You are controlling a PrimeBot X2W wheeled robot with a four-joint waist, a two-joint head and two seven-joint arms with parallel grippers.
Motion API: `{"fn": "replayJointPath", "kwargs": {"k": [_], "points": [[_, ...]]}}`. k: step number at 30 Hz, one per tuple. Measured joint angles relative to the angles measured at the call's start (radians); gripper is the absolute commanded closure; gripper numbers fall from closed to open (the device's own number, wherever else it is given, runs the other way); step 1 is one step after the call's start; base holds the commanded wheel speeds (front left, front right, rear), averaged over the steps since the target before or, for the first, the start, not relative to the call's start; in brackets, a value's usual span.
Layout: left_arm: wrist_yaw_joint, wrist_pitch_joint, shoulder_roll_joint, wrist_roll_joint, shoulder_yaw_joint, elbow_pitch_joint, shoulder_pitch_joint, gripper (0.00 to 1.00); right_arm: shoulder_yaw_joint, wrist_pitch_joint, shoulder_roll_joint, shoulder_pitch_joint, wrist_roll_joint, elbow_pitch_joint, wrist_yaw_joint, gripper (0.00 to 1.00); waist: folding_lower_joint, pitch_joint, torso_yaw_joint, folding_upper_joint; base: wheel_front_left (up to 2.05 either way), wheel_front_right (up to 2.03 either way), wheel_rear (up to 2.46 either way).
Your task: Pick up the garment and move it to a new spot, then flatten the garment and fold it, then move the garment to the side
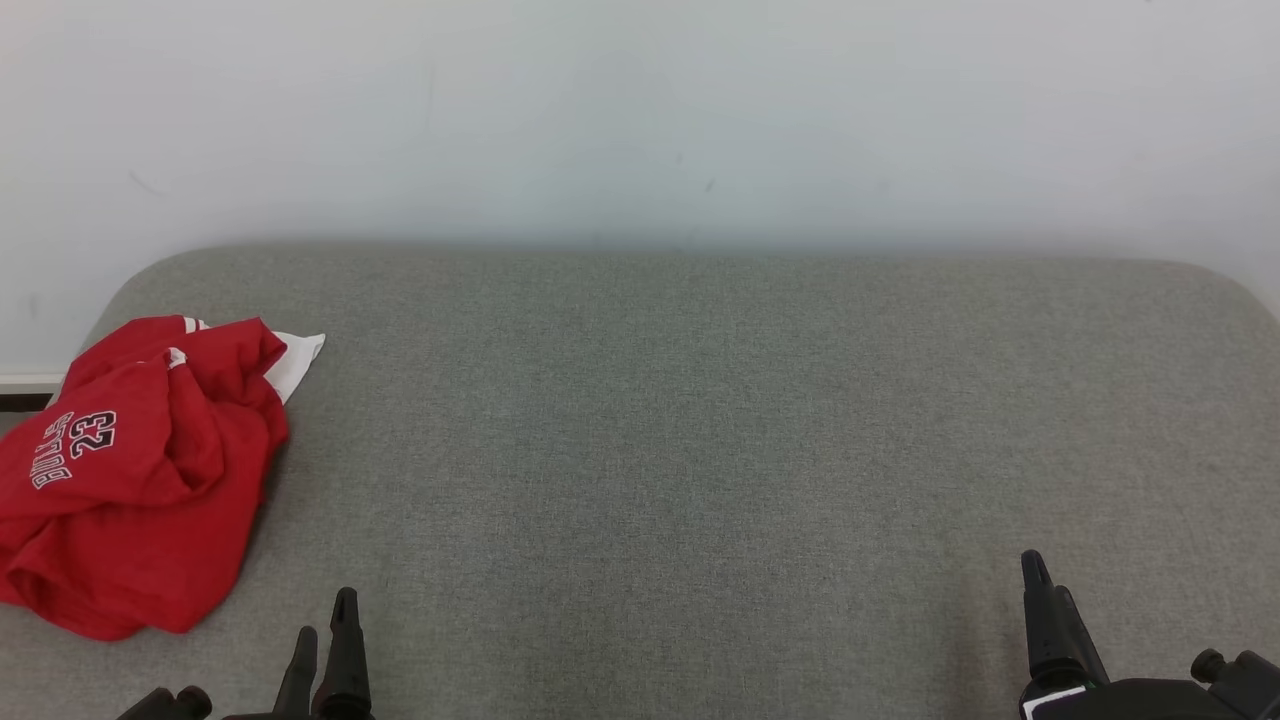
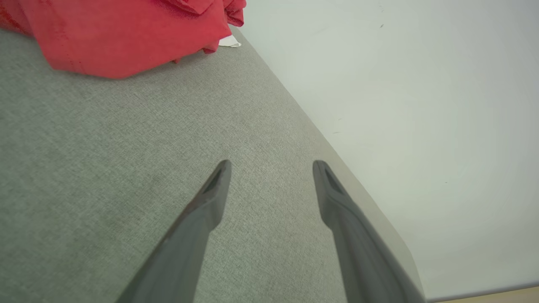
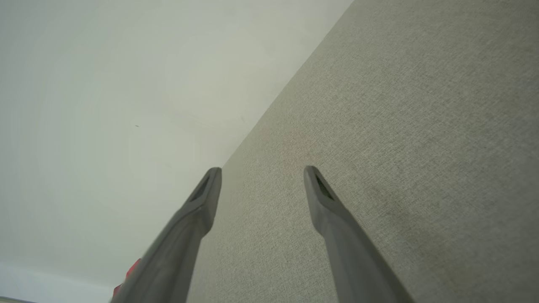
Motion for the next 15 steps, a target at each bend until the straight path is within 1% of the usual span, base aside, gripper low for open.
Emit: {"fn": "replayJointPath", "kwargs": {"k": [5, 13, 15], "points": [[0.023, -0.018, 0.005, 0.098, -0.013, -0.006, 0.003, 0.0, 0.002, -0.014, 0.0, 0.0, -0.088, 0.016, 0.0, 0.0, 0.0, -0.002, 0.0, 0.0, 0.0, 0.0, 0.0], [0.049, -0.044, 0.016, 0.221, -0.041, -0.009, 0.003, 0.0, 0.007, -0.036, 0.0, 0.001, -0.189, 0.028, 0.0, 0.0, 0.0, -0.002, 0.005, 0.0, 0.0, 0.0, 0.0], [0.052, -0.052, 0.018, 0.244, -0.048, -0.009, 0.003, 0.0, 0.008, -0.041, 0.0, 0.001, -0.196, 0.032, 0.0, 0.0, 0.0, -0.003, 0.006, 0.0, 0.0, 0.0, 0.0]]}}
